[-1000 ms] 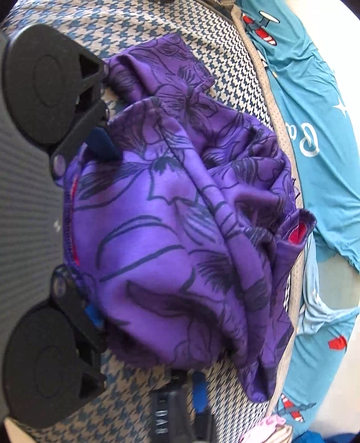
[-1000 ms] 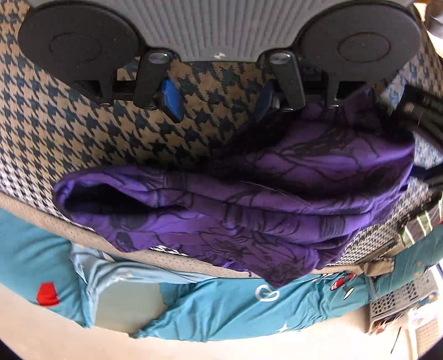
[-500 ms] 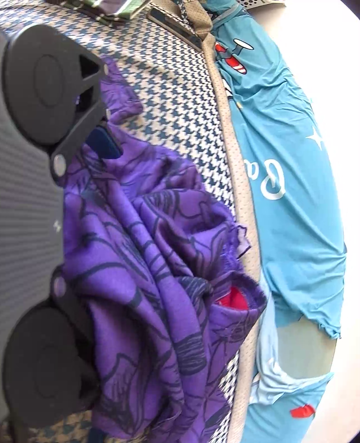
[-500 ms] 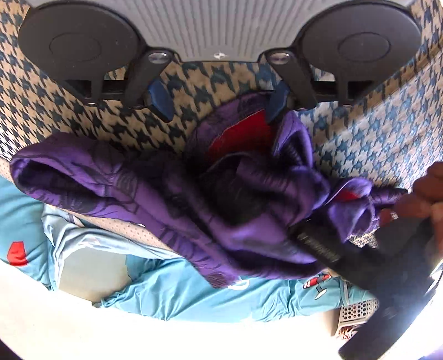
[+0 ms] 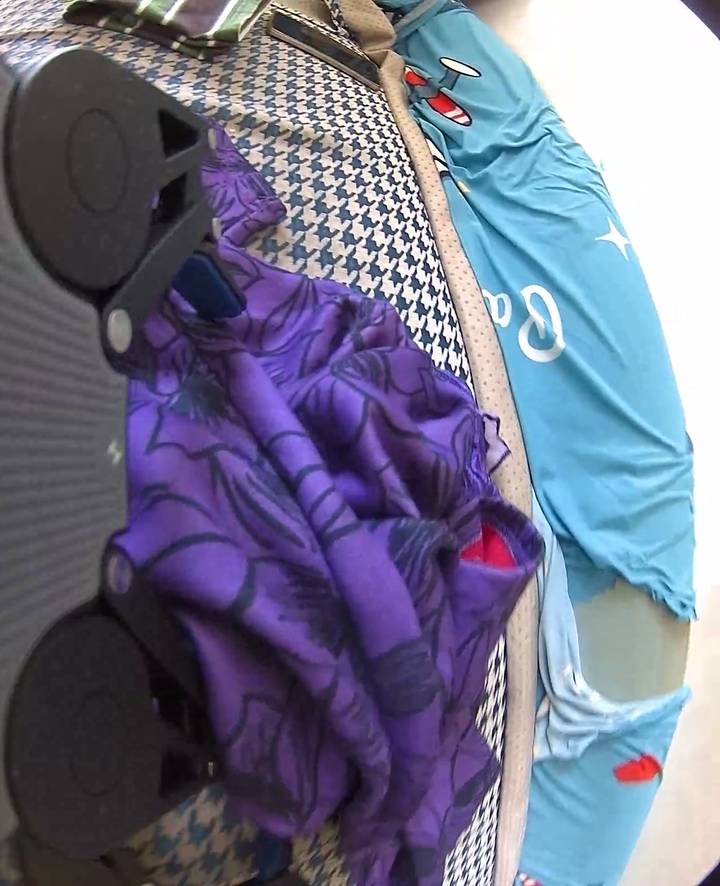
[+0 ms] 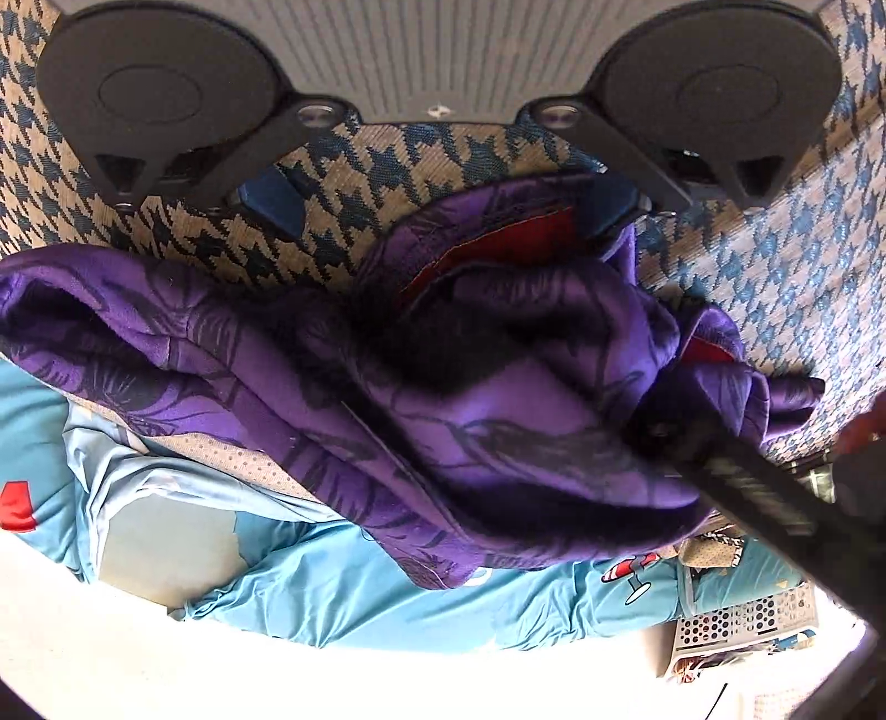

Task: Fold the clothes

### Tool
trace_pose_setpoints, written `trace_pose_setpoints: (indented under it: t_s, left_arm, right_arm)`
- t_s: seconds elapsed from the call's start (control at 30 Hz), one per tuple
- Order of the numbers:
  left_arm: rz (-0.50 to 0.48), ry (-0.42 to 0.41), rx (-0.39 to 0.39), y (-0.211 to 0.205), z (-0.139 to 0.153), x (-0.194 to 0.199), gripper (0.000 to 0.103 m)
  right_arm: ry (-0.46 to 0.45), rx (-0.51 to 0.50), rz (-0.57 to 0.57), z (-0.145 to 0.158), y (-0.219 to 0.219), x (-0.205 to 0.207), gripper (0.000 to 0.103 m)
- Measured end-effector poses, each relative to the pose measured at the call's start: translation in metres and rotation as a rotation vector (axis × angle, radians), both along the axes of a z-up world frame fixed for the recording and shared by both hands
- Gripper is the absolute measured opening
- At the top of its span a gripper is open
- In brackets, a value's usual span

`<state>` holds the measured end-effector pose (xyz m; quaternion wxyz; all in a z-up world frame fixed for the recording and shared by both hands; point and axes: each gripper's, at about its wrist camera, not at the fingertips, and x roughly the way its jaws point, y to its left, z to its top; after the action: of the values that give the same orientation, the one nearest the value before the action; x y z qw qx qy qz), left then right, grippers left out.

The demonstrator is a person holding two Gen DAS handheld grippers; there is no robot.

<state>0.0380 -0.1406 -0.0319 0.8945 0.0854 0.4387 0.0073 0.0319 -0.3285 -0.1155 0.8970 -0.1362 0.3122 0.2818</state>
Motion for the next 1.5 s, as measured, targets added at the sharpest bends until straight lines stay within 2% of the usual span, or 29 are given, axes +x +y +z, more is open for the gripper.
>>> trace_pose_setpoints:
  t_s: [0.17, 0.27, 0.4, 0.5, 0.77, 0.97, 1.1, 1.3, 1.5]
  left_arm:
    - [-0.022, 0.013, -0.022, -0.004, 0.007, -0.014, 0.103]
    - [-0.048, -0.014, -0.011, -0.01, 0.014, -0.016, 0.103]
    - [-0.057, -0.052, -0.044, -0.016, 0.023, -0.019, 0.103]
    - [-0.062, -0.078, -0.041, -0.017, 0.022, -0.015, 0.103]
    - [-0.018, -0.083, -0.024, -0.022, 0.018, 0.005, 0.103]
    - [-0.009, -0.059, -0.053, -0.027, 0.017, 0.009, 0.084]
    - [-0.041, -0.062, -0.036, -0.036, 0.017, 0.006, 0.055]
    - [-0.084, -0.077, 0.001, -0.048, 0.02, 0.001, 0.038]
    - [-0.149, -0.136, 0.022, -0.052, 0.026, -0.009, 0.036]
  right_arm:
    - [-0.002, -0.002, 0.0, -0.001, 0.003, -0.004, 0.103]
    - [-0.003, -0.002, 0.0, -0.001, 0.003, -0.005, 0.103]
    - [-0.003, -0.001, -0.001, -0.002, 0.002, -0.004, 0.103]
    - [-0.004, -0.001, -0.001, -0.002, 0.002, -0.004, 0.103]
    - [-0.005, 0.0, -0.002, -0.002, 0.001, -0.005, 0.103]
    - [-0.005, 0.001, -0.002, -0.002, 0.001, -0.006, 0.103]
    - [-0.005, 0.001, -0.003, -0.002, 0.001, -0.006, 0.103]
    - [-0.006, 0.001, -0.003, -0.002, 0.001, -0.006, 0.103]
    - [-0.006, 0.001, -0.003, -0.002, 0.001, -0.006, 0.103]
